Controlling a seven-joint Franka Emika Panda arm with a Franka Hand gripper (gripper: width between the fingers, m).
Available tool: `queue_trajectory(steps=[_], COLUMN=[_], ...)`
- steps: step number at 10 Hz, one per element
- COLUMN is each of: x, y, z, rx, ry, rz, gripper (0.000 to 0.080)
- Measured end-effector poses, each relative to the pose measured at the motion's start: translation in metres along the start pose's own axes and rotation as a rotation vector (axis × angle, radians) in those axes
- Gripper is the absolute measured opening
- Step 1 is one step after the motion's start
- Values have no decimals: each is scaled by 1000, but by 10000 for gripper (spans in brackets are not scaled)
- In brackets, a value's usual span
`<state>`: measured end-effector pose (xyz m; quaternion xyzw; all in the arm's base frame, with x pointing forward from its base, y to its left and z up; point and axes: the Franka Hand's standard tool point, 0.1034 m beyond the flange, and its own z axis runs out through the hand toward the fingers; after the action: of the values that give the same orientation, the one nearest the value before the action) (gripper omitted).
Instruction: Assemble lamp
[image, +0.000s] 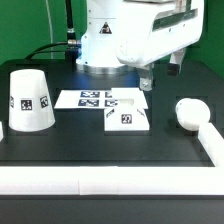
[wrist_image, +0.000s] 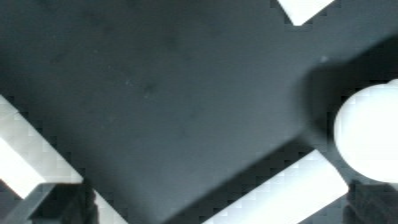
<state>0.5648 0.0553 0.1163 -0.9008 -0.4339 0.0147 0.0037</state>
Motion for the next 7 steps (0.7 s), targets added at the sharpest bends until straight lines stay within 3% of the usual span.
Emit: queue_trajectory(steps=[5, 7], x=[-3, -42], y=[0, -12], z=[1, 11], rx=[0, -3], ry=[1, 2], rz=[-1, 17], gripper=[700, 700])
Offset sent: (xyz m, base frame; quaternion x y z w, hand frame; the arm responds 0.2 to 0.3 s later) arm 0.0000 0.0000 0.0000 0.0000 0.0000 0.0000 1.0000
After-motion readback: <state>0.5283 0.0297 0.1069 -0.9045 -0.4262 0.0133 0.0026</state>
